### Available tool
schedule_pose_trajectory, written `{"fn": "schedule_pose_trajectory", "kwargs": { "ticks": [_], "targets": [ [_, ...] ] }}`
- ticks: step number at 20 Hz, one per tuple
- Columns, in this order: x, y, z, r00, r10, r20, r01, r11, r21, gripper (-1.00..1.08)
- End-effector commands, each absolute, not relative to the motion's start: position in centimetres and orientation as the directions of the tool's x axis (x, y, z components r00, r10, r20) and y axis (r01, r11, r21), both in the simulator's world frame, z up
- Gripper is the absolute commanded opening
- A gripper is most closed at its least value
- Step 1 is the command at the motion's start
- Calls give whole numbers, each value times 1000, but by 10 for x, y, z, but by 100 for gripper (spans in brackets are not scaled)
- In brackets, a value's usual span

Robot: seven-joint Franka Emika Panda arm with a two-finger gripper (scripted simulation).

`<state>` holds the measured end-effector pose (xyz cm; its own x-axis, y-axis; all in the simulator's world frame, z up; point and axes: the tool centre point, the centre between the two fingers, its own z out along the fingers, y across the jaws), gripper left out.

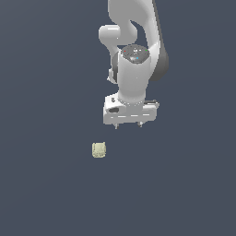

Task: Pick up the object and move it to a goal position.

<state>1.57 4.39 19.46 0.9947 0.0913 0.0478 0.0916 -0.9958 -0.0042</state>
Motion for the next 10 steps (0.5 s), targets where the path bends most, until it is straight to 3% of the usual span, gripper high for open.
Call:
{"fn": "schedule_pose_trajectory", "kwargs": {
  "ticks": [1,10],
  "targets": [
    [17,41,193,995,90,47,91,-996,-4,100],
    [34,1,163,997,74,32,74,-997,-5,100]
  ]
}}
